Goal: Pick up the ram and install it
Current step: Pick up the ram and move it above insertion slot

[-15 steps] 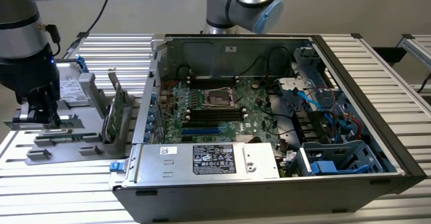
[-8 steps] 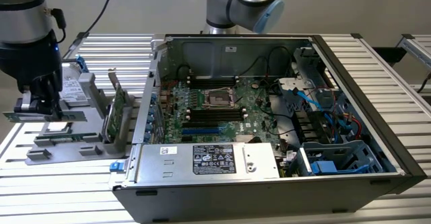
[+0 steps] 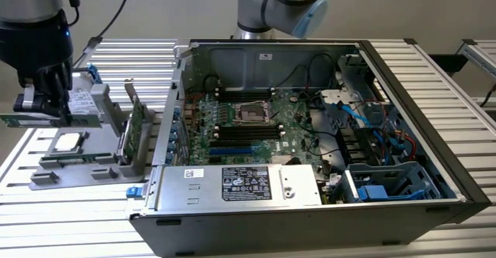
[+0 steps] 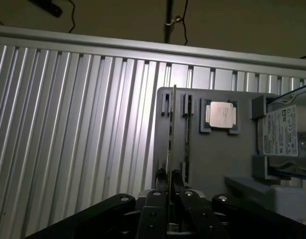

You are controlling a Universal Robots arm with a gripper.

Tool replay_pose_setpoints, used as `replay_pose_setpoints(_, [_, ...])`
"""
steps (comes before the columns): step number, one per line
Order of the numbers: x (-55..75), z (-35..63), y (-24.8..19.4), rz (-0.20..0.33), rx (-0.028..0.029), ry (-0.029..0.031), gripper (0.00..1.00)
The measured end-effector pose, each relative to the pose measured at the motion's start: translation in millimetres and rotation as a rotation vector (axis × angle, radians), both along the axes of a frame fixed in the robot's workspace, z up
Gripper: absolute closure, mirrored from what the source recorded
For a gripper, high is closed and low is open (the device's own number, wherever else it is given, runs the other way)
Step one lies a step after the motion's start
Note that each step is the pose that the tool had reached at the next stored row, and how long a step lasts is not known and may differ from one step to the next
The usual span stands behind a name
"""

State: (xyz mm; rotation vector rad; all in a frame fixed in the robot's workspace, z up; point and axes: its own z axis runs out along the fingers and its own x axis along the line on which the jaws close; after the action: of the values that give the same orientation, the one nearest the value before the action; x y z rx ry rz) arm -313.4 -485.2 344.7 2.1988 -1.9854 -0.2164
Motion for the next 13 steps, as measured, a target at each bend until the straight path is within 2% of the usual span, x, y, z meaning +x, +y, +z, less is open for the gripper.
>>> replay_pose_setpoints(4, [14.1,17.0,0.0,0.000,0.0024,0.0002,0.85])
replay_pose_setpoints(13, [48.1,51.9,0.0,0.002,0.0039,0.0025,0.85])
